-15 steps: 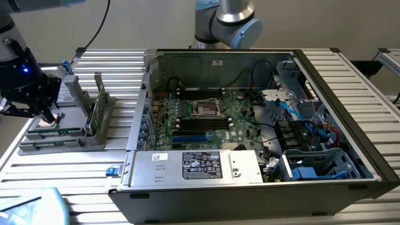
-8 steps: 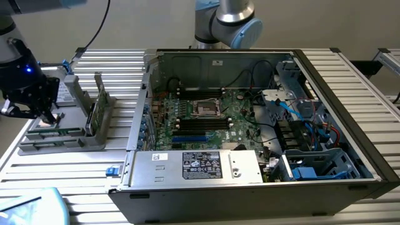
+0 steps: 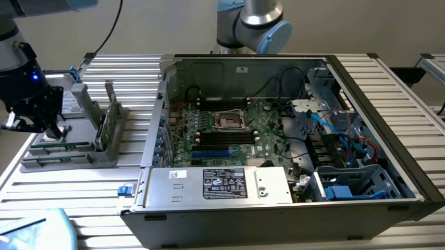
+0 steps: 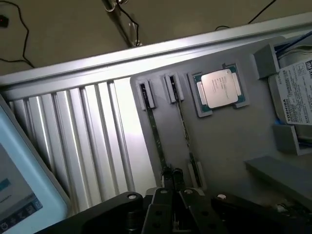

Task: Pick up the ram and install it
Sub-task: 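Pick up the ram and move it above insertion slot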

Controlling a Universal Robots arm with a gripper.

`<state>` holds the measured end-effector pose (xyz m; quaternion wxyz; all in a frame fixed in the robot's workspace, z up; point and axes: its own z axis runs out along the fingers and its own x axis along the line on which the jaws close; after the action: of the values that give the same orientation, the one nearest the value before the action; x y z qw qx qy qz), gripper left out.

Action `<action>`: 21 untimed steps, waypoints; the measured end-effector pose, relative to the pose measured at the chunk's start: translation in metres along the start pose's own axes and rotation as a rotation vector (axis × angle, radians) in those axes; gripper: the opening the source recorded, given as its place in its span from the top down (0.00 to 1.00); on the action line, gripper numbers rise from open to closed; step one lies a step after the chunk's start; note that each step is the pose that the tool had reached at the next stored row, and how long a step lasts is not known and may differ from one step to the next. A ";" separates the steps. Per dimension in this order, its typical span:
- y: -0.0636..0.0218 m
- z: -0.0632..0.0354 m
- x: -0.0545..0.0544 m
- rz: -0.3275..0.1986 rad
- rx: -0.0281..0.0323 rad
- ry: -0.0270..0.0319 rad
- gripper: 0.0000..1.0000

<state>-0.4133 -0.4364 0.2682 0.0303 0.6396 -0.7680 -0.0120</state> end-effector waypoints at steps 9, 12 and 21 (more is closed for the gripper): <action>0.0000 0.0015 0.000 -0.154 -0.0157 0.0128 0.90; -0.0001 0.0021 0.000 -0.204 -0.0240 0.0186 0.90; 0.0000 0.0032 0.000 -0.297 -0.0404 0.0336 0.90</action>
<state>-0.4134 -0.4364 0.2650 0.0539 0.7456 -0.6639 -0.0211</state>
